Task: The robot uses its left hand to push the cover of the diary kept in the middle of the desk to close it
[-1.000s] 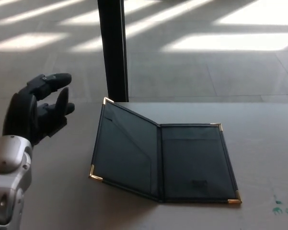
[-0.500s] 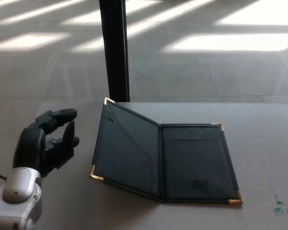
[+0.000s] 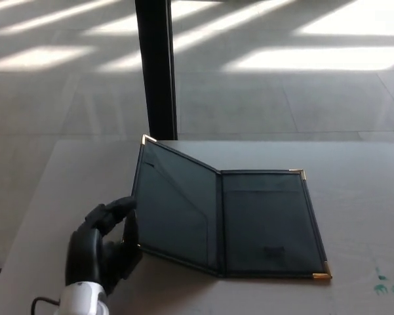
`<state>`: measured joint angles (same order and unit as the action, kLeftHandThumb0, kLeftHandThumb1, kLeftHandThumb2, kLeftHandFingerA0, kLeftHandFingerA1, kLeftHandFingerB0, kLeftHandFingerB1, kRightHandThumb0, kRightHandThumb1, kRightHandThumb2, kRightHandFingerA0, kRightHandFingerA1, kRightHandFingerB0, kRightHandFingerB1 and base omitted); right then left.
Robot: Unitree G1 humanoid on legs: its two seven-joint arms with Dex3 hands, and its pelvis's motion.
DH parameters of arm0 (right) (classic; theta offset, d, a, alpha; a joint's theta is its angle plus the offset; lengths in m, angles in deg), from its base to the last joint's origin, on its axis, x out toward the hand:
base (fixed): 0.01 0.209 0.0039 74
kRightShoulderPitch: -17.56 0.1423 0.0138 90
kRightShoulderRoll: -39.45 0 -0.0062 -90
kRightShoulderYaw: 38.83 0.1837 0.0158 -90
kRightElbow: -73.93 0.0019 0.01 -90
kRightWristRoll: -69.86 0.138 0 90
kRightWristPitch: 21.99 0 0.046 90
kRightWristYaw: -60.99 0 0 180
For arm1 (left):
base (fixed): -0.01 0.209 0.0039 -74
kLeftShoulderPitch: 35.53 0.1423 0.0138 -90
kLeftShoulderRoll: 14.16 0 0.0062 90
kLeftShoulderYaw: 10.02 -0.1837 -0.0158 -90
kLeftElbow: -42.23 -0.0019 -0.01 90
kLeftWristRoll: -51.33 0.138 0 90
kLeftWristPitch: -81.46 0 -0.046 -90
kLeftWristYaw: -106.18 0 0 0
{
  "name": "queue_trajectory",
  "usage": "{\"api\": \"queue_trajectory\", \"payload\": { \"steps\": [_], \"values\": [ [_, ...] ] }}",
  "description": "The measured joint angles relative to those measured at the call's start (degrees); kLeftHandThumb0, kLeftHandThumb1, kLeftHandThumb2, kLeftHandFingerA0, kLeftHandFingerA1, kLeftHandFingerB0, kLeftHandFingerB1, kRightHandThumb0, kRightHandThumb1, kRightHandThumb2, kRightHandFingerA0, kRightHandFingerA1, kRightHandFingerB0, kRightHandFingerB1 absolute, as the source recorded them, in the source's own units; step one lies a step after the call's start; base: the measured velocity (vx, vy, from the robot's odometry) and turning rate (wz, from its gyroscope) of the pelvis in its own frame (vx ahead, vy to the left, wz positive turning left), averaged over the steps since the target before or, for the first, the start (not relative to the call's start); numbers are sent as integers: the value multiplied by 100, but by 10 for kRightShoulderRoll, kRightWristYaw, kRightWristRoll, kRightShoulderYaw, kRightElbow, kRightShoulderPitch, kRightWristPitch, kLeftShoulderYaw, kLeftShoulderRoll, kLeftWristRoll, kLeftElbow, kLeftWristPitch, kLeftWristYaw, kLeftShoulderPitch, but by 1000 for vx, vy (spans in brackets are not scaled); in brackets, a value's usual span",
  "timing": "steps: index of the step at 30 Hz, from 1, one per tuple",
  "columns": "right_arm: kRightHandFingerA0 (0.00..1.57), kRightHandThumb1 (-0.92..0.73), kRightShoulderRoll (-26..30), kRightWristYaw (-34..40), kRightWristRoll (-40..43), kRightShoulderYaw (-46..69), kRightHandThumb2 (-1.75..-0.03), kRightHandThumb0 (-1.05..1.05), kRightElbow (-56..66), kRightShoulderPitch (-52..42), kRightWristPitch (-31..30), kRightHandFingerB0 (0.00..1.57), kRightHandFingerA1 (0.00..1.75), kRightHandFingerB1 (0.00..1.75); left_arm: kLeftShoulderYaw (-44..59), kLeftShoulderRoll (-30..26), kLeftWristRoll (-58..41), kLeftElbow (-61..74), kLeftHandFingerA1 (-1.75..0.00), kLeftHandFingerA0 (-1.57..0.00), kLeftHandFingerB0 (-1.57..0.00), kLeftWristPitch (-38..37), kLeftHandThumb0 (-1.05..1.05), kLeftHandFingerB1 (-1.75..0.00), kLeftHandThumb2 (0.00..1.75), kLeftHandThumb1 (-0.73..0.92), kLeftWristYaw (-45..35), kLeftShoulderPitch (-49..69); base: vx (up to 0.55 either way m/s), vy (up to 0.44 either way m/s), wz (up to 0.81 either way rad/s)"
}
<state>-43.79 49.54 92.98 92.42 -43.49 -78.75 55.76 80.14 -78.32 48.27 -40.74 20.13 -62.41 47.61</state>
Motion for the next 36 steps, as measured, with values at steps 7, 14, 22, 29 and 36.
{"api": "queue_trajectory", "payload": {
  "steps": [7,14,22,29,36],
  "values": [
    [72,-77,0,0,1,-1,-64,-98,8,-3,0,58,79,64,-7,16,4,-22,-58,-49,-39,-2,-68,-49,72,92,24,23,0,0,0],
    [73,-77,0,2,3,0,-64,-95,16,-5,-2,58,79,63,0,17,-4,-48,-48,-41,-35,-18,-74,-42,72,92,43,5,0,0,0],
    [74,-77,0,-2,7,-1,-64,-97,8,-13,-2,59,78,61,-36,26,-17,-59,-30,-7,-8,-38,-90,-17,120,82,29,-83,0,0,0],
    [74,-79,0,-2,6,-5,-65,-97,10,-20,-2,57,74,59,-63,42,-13,-56,-18,0,0,-28,-93,-10,124,85,26,-157,0,0,0],
    [75,-77,0,-2,5,-7,-64,-96,10,-20,-2,64,76,58,-134,20,24,-28,0,0,0,-18,-98,0,90,92,26,-218,0,0,0]
  ]
}}
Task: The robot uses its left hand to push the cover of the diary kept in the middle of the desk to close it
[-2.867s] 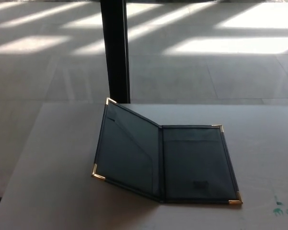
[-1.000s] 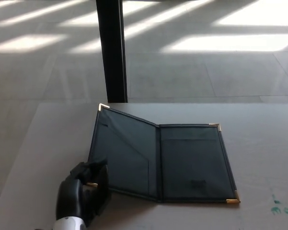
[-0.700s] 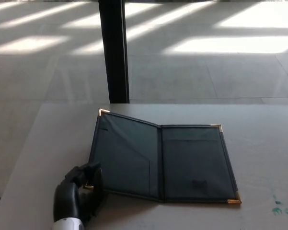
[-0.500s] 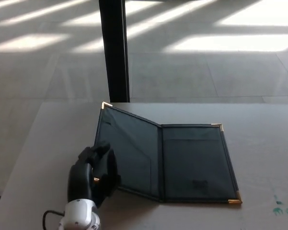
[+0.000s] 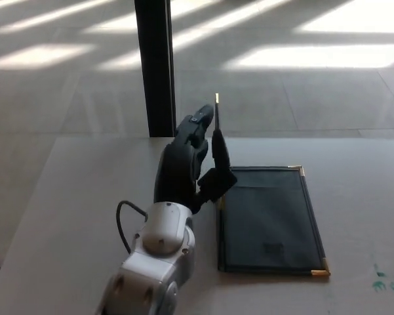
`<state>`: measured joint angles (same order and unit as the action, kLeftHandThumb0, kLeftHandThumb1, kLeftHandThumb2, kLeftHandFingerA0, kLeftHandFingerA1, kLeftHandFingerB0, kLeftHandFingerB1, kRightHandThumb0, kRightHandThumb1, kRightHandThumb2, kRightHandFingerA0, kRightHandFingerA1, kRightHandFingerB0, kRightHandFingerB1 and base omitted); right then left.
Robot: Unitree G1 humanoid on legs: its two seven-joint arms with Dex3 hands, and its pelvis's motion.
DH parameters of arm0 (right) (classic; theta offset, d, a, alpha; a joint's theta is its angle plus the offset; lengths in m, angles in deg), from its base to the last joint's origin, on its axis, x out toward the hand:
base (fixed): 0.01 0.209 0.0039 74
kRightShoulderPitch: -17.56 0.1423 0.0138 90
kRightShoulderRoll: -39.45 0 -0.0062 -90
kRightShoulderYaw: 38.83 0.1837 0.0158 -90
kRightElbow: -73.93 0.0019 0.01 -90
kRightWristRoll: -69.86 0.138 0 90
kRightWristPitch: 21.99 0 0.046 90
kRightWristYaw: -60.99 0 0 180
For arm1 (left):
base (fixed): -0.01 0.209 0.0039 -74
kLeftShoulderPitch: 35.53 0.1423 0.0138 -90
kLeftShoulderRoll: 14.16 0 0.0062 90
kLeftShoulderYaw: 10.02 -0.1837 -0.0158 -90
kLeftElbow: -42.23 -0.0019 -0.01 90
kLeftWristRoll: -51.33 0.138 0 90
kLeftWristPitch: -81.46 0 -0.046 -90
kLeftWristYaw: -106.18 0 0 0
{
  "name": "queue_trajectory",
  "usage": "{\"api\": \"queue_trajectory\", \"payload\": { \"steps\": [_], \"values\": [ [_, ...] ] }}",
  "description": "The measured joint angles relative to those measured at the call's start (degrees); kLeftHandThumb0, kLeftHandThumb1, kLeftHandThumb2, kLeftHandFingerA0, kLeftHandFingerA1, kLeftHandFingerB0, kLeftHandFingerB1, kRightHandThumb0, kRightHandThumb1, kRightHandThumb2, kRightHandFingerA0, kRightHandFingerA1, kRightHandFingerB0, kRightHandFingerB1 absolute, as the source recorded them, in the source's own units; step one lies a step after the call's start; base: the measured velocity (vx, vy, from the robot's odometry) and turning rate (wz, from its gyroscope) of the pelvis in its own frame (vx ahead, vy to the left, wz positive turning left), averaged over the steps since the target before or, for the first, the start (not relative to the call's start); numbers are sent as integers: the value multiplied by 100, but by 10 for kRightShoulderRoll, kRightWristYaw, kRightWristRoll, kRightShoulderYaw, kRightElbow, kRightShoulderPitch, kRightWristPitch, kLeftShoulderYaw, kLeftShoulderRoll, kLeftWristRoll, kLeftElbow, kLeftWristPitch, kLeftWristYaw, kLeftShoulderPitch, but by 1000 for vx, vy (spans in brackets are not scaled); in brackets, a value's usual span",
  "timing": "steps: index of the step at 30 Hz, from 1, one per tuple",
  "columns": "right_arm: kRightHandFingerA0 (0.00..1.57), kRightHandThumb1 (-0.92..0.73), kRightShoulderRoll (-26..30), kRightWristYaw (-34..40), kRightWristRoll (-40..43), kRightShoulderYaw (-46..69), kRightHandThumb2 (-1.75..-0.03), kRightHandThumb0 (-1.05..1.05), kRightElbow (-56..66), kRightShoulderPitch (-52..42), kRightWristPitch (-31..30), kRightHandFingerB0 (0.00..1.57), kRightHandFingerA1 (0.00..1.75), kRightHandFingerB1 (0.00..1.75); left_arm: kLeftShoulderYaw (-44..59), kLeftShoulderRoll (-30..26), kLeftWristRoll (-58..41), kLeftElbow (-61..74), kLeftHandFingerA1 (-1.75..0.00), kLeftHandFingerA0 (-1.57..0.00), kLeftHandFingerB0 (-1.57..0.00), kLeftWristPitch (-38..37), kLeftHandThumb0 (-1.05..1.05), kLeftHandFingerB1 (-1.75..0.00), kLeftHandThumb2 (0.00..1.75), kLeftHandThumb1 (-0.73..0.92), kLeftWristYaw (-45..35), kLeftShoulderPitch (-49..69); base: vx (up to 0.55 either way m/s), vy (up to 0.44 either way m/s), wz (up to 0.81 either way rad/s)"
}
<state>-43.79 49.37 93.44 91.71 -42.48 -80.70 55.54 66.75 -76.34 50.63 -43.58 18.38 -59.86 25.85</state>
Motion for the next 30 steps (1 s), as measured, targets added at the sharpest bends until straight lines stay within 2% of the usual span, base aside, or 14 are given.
{"api": "queue_trajectory", "payload": {
  "steps": [1,2,3,5,7,9,10,16,17,18,23,24,25,30],
  "values": [
    [76,-56,0,0,0,0,-109,-95,0,0,0,58,79,63,-8,-6,6,2,0,0,0,0,-96,0,80,92,0,-7,0,0,0],
    [75,-77,0,0,0,0,-64,-97,0,0,0,64,77,60,-15,-11,12,4,-22,0,0,0,-104,-9,124,86,-1,-12,0,0,0],
    [77,-55,0,0,0,0,-109,-95,0,0,0,59,80,64,-25,-18,22,6,0,0,0,1,-94,0,93,92,-2,-19,0,0,0],
    [77,-77,0,0,-1,0,-66,-99,0,1,0,63,77,60,-45,-30,37,9,0,0,0,1,-93,0,89,92,-4,-26,0,0,0],
    [72,-79,0,0,-1,-1,-64,-96,0,1,0,61,75,58,-66,-41,53,14,-28,0,0,1,-104,-12,121,83,-6,-30,0,0,0],
    [76,-78,0,0,-1,-1,-65,-97,0,2,0,65,78,59,-86,-48,68,17,0,0,0,1,-94,0,85,91,-8,-31,0,0,0],
    [76,-78,0,0,-1,-2,-64,-97,0,2,0,66,80,58,-96,-51,74,18,-25,0,0,2,-105,-8,118,78,-9,-31,0,0,0],
    [79,-80,0,0,-3,-6,-65,-96,0,3,0,59,74,57,-165,-57,116,19,-29,0,0,4,-97,-16,121,79,-10,-31,0,0,0],
    [80,-59,0,0,-3,-8,-111,-88,0,4,0,51,79,62,-176,-57,123,19,-28,0,0,4,-98,-16,121,79,-11,-31,0,0,0],
    [78,-82,0,0,-4,-9,-66,-95,0,4,0,56,74,57,-189,-58,130,19,-26,0,0,5,-99,-16,122,80,-11,-31,0,0,0],
    [80,-82,0,0,-6,-16,-65,-95,0,6,0,56,78,58,-250,-59,163,18,-21,0,-7,7,-104,-2,122,86,-10,-31,0,0,0],
    [79,-82,0,0,-6,-17,-65,-94,0,7,0,55,78,56,-267,-60,172,18,0,0,0,7,-88,-20,85,92,-10,-30,0,0,0],
    [79,-82,0,-1,-6,-18,-66,-94,0,7,0,59,79,56,-282,-60,179,17,-24,0,0,7,-99,-6,122,84,-10,-30,0,0,0],
    [79,-81,0,0,-7,-23,-66,-96,1,9,0,58,81,57,-354,-64,211,9,-32,0,-1,7,-90,-14,120,79,-10,-30,0,0,0]
  ]
}}
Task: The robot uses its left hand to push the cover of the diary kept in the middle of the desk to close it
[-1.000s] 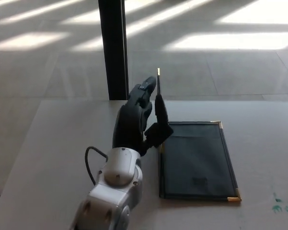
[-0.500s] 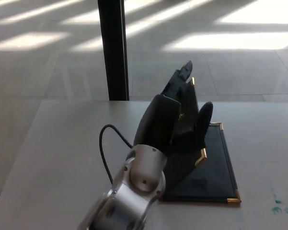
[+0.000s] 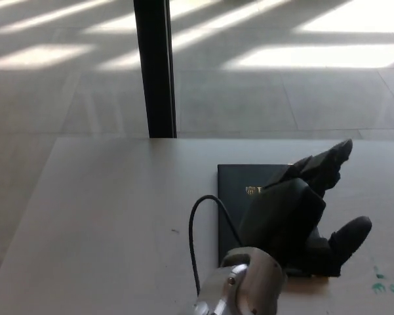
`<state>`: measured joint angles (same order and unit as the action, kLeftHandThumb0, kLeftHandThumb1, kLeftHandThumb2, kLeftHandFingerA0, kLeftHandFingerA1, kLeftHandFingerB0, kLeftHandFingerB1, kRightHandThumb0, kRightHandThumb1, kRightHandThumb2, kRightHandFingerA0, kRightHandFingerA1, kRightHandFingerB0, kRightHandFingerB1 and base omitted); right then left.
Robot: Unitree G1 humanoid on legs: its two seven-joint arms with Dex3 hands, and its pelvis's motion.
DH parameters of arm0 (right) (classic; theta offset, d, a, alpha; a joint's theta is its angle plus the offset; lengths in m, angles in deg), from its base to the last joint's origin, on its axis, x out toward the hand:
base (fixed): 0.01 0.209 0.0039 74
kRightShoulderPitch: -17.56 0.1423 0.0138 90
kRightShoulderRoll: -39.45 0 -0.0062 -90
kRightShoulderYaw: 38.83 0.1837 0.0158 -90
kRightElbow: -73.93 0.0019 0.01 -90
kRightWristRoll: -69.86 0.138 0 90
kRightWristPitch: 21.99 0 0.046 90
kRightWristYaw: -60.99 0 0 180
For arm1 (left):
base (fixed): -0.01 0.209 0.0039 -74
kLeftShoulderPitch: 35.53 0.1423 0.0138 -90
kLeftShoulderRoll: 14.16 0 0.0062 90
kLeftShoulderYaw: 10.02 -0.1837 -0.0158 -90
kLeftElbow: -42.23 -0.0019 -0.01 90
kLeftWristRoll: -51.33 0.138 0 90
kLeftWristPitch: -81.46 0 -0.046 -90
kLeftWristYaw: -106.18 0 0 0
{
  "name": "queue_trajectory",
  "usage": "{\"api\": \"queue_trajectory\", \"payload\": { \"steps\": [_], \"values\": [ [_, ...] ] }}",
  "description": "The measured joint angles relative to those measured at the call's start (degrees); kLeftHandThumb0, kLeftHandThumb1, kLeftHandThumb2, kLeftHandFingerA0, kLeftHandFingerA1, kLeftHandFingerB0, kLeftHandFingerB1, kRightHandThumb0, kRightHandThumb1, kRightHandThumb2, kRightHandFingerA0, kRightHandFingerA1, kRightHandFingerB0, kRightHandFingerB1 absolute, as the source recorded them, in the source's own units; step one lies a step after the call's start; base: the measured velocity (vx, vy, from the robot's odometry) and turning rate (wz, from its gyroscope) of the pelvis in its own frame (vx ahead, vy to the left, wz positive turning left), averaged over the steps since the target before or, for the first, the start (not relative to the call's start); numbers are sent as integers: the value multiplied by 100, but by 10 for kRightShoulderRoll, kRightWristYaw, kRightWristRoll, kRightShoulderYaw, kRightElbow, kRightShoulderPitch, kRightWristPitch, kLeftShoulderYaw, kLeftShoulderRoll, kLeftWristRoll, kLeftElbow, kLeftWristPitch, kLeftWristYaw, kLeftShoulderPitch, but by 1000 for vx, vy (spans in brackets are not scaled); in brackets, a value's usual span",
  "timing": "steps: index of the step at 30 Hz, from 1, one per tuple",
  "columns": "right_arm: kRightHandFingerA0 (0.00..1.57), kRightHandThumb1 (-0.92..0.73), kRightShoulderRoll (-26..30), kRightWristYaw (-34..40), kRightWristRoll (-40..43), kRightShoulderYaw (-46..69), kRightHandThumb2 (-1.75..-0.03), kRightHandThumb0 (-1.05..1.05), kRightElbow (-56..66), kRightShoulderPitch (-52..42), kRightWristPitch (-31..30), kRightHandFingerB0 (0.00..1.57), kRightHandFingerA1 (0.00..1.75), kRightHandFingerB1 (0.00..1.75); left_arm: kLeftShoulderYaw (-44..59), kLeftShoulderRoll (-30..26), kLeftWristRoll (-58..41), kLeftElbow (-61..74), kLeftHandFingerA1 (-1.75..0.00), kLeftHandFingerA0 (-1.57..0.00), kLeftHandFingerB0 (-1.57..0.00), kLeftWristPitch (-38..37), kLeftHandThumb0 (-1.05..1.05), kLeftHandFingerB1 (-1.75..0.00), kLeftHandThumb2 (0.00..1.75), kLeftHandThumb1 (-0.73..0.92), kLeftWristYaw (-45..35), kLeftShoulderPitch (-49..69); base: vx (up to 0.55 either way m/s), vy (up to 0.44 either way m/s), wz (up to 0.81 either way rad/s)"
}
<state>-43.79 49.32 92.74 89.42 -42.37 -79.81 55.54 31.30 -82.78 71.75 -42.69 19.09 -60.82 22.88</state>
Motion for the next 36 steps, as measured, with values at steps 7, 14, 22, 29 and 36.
{"api": "queue_trajectory", "payload": {
  "steps": [7,14,22,29,36],
  "values": [
    [76,-82,0,0,0,-8,-65,-96,1,4,0,55,78,57,-88,-26,51,-11,-17,0,0,0,-105,0,116,88,-1,-3,0,0,0],
    [76,-81,0,0,-1,-15,-65,-96,3,4,0,58,78,55,-106,-107,97,4,-20,0,0,0,-95,-9,118,85,-4,-25,0,0,0],
    [75,-81,0,0,0,-17,-65,-95,3,4,0,57,78,55,-55,-256,136,62,-29,-1,-2,-1,-76,-24,114,74,-11,-25,0,0,0],
    [74,-82,0,0,0,-17,-65,-92,4,2,0,57,76,54,73,-404,152,101,-27,-2,-9,-1,-74,-23,68,92,-9,54,0,0,0],
    [74,-82,0,1,0,-17,-66,-94,4,3,0,57,78,55,206,-463,144,79,-46,-1,-6,-7,-81,-38,110,74,-1,161,0,0,0]
  ]
}}
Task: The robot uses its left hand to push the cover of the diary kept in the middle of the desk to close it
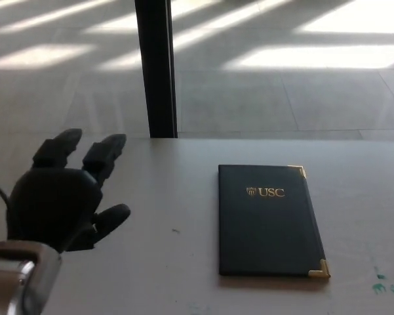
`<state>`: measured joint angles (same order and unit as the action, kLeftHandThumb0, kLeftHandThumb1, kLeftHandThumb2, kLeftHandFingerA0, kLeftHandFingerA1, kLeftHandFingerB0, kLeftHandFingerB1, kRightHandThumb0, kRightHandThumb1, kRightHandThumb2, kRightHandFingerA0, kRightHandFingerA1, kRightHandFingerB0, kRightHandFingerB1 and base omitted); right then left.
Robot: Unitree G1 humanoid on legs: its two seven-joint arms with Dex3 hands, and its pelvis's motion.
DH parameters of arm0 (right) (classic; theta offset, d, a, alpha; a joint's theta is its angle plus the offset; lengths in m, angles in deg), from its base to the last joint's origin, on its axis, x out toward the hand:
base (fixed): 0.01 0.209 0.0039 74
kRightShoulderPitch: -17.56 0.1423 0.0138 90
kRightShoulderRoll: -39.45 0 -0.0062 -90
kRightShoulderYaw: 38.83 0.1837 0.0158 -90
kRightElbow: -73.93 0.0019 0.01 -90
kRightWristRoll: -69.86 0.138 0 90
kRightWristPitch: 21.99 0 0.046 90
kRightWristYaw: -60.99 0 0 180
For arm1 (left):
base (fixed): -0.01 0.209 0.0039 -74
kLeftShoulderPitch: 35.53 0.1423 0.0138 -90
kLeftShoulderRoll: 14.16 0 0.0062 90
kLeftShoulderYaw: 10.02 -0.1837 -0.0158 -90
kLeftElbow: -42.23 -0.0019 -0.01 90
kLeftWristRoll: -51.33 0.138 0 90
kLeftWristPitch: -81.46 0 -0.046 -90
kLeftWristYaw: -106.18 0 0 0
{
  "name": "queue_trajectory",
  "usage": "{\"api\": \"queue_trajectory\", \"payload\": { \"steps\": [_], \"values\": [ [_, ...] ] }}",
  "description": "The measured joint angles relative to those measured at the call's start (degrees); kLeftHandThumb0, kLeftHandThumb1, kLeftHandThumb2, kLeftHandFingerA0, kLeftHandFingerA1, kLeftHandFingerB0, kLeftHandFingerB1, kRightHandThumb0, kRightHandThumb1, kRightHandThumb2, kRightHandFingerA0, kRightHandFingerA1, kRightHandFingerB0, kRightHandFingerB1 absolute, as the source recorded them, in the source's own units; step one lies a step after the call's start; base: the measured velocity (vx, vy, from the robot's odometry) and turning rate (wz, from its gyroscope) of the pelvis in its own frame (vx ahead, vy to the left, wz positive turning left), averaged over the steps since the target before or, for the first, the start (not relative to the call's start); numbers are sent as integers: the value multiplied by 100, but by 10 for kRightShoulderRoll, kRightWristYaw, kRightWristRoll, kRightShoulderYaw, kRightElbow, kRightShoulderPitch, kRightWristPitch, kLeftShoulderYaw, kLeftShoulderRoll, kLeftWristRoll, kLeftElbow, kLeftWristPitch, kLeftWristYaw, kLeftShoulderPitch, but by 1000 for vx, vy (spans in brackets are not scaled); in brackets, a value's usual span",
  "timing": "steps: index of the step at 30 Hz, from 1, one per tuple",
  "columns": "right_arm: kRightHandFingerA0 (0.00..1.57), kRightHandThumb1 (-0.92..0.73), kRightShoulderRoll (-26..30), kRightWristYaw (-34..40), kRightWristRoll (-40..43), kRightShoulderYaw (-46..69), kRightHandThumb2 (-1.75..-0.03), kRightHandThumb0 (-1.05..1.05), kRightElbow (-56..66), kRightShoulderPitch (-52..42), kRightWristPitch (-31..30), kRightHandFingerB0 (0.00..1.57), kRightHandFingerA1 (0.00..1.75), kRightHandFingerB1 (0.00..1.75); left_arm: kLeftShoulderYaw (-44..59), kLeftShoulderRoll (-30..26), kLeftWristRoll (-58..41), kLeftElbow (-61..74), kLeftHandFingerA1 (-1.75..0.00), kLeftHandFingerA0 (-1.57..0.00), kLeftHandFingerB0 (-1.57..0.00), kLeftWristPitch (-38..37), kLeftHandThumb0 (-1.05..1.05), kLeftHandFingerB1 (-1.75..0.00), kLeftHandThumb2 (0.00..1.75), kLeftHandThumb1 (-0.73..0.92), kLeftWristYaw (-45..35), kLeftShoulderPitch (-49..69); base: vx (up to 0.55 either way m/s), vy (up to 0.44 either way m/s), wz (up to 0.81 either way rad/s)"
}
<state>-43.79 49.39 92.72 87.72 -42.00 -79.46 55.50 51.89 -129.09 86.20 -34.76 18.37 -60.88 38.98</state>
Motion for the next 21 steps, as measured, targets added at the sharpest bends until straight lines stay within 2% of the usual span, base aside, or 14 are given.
{"api": "queue_trajectory", "payload": {
  "steps": [4,6,7,8,9,12,13,14,15,17,18,19,20,21],
  "values": [
    [72,-83,0,0,0,0,-65,-92,0,0,0,53,78,55,80,-3,-19,-53,-55,-2,-5,-21,-91,-42,115,79,6,61,0,0,0],
    [69,-62,0,0,0,0,-105,-89,0,0,0,51,77,61,114,-2,-29,-84,-71,0,0,-32,-89,-53,72,92,9,85,0,0,0],
    [79,-81,0,-1,0,0,-65,-93,0,0,0,59,77,55,135,0,-36,-105,-78,-4,-8,-39,-105,-62,120,78,10,99,0,0,0],
    [79,-81,0,0,0,0,-65,-93,0,-1,0,60,77,54,150,1,-43,-122,-88,-17,0,-43,-105,-71,122,75,10,108,0,0,0],
    [78,-81,0,0,0,0,-66,-94,0,-1,0,61,77,53,166,3,-50,-143,-137,0,0,-49,-105,-101,73,92,10,118,0,0,0],
    [73,-80,0,0,0,0,-65,-93,0,0,0,61,75,52,209,14,-70,-201,-131,-36,-5,-63,-104,-118,66,86,10,138,0,0,0],
    [77,-60,0,0,0,0,-109,-86,0,0,0,53,81,60,222,18,-76,-220,-133,-45,-9,-67,-105,-116,67,82,10,142,0,0,0],
    [77,-60,0,0,0,0,-109,-86,0,0,0,53,81,60,239,26,-85,-241,-133,-45,-9,-72,-105,-116,67,82,10,144,0,0,0],
    [79,-81,0,0,0,0,-67,-95,-1,0,0,60,77,56,246,29,-89,-251,-136,-15,-10,-75,-98,-121,62,83,10,145,0,0,0],
    [77,-83,0,0,0,0,-66,-93,-1,0,0,58,76,54,281,44,-108,-290,-134,-20,-24,-85,-100,-121,65,84,7,149,0,0,0],
    [78,-60,0,0,0,0,-110,-86,-1,0,0,52,81,61,299,53,-117,-306,-104,-41,-38,-89,-102,-97,116,64,5,151,0,0,0],
    [76,-81,0,0,0,0,-66,-94,-1,0,0,61,77,55,312,61,-126,-318,-133,-34,-24,-92,-103,-123,63,88,3,153,0,0,0],
    [78,-61,0,0,0,0,-110,-86,-1,0,0,54,80,61,328,70,-135,-330,-127,-39,-27,-94,-101,-116,64,84,1,154,0,0,0],
    [73,-83,0,0,0,0,-66,-91,-1,0,0,58,78,55,340,76,-142,-340,-120,-43,-33,-96,-99,-111,64,83,-1,155,0,0,0]
  ]
}}
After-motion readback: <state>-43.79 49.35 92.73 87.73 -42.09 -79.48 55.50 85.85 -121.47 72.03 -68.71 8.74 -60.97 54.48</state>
